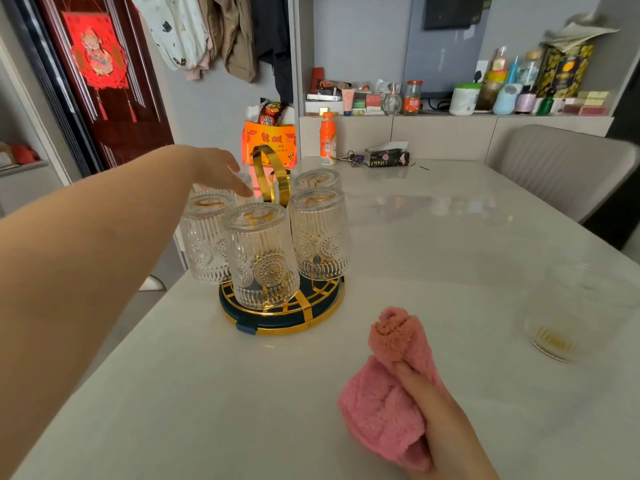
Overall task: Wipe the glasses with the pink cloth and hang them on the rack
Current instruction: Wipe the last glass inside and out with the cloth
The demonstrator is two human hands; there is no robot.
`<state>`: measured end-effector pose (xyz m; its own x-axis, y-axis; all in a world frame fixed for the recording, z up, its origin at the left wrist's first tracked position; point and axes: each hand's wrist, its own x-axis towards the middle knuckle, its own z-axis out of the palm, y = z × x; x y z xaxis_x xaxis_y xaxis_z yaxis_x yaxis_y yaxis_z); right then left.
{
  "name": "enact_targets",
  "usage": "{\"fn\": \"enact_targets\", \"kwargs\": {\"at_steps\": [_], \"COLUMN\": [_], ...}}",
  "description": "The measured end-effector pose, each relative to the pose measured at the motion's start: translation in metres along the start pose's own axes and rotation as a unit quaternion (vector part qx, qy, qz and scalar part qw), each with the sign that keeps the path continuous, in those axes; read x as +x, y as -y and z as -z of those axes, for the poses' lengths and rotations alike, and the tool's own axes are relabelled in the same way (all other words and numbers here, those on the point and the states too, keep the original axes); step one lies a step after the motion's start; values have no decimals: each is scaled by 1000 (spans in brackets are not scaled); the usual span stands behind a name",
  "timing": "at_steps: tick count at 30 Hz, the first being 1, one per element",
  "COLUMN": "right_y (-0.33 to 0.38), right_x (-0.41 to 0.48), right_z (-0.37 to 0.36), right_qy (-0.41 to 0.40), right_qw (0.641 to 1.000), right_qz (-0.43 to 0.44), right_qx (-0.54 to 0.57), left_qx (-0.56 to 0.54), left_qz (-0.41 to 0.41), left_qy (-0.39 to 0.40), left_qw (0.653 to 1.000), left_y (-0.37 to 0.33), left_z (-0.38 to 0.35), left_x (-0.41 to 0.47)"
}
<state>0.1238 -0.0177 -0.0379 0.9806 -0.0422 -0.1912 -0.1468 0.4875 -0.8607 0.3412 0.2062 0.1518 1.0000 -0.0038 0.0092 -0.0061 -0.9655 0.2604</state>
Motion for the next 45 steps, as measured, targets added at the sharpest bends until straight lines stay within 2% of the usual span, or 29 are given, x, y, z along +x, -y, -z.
{"fn": "enact_targets", "kwargs": {"at_steps": [4,9,12,15,17,19,22,26,29,34,39,45], "right_y": [7,14,17,24,31,40,56,76,86,106,102,102], "right_x": [-8,-17,-21,-33,-41,-47,-57,-75,-81,-79,-73,-64], "right_z": [-8,-11,-15,-18,-18,-13,9,62,98,124,139,152], "right_qy": [15,3,1,5,4,5,-11,-90,-161,-222,-276,-325], "right_qw": [998,998,999,999,999,998,998,988,975,956,949,932], "right_qz": [-19,-20,-8,19,46,55,64,115,151,192,134,131], "right_qx": [61,53,43,31,22,9,-26,-54,-10,25,71,96], "left_qx": [11,30,-32,-128,-201,-274,-308,-338,-357,-381,-391,-419], "left_qz": [0,-19,-57,-124,-172,-206,-222,-211,-208,-167,-143,-178], "left_qy": [9,-67,-138,-204,-169,-81,6,86,135,133,129,116], "left_qw": [1000,997,988,963,949,936,925,913,901,899,900,883], "left_y": [5,18,15,5,-2,-10,-29,-71,-113,-186,-242,-275], "left_z": [1,16,22,18,9,-6,-34,-82,-121,-183,-222,-242], "left_x": [-5,-29,-61,-115,-153,-185,-212,-225,-223,-209,-181,-160]}}
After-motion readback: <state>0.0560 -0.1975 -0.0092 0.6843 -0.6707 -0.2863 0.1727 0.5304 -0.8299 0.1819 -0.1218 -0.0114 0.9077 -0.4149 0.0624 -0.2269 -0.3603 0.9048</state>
